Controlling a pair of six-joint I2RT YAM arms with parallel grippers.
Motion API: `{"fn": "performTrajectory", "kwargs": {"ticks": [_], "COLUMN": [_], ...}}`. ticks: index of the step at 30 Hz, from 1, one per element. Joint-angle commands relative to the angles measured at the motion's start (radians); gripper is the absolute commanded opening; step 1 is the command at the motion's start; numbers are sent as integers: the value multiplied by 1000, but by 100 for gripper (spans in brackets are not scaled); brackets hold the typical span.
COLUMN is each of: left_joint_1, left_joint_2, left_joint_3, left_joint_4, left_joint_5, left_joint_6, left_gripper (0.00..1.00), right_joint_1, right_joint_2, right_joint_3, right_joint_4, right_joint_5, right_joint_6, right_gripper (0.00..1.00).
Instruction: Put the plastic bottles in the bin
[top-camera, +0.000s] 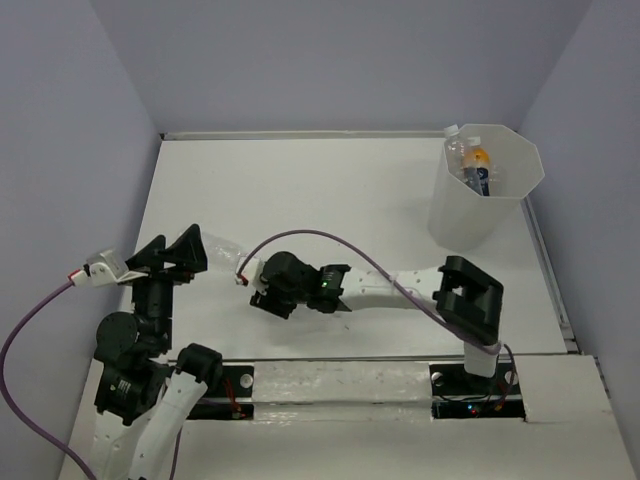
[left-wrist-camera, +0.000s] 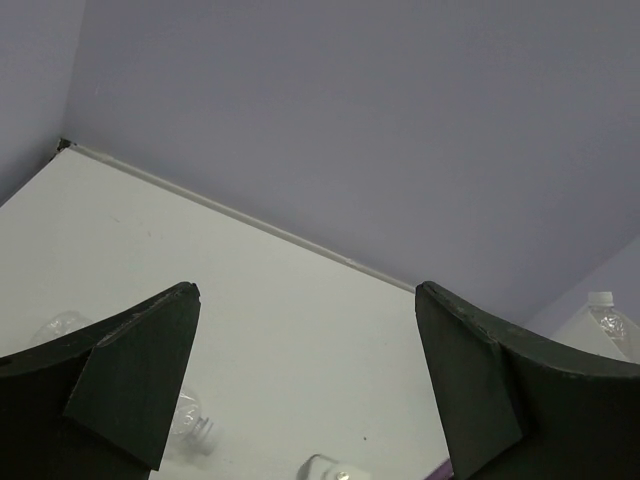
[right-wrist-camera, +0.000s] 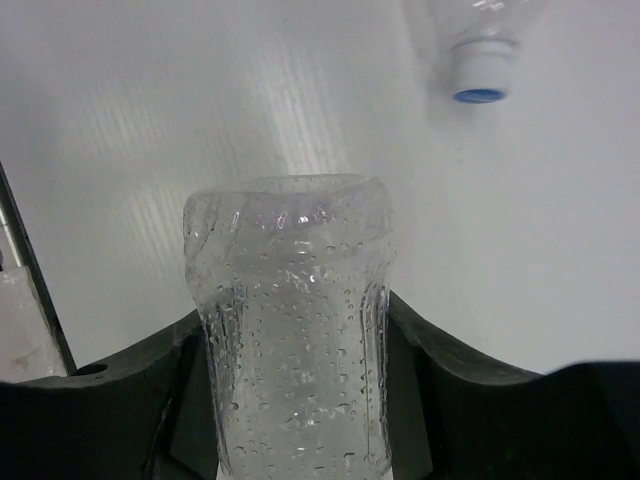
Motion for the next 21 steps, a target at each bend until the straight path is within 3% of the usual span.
{"fn": "performTrajectory", "kwargs": {"ticks": [1, 4, 10, 15, 21], "left_joint_1": [-12, -21, -41, -60, -92], "left_joint_2": [-19, -24, -42, -55, -53], "left_joint_3": [2, -1, -3, -4, -1], "left_joint_4": [38, 43, 45, 46, 40], "left_joint_5": [-13, -3, 7, 4, -9], "left_joint_6": [16, 16, 17, 17, 23], "left_gripper": [99, 99, 99, 99, 99], "right_joint_1": [-89, -196, -573, -854, -1026], "right_joint_2": [-283, -502, -797, -793, -678], "right_joint_3": [-61, -124, -153, -155, -98], "right_joint_4": [222, 320, 593, 804, 847], "right_joint_5": [184, 303, 469, 543, 503], "right_joint_6": [13, -1, -11, -41, -53], "right_gripper": [44, 44, 41, 40, 40]}}
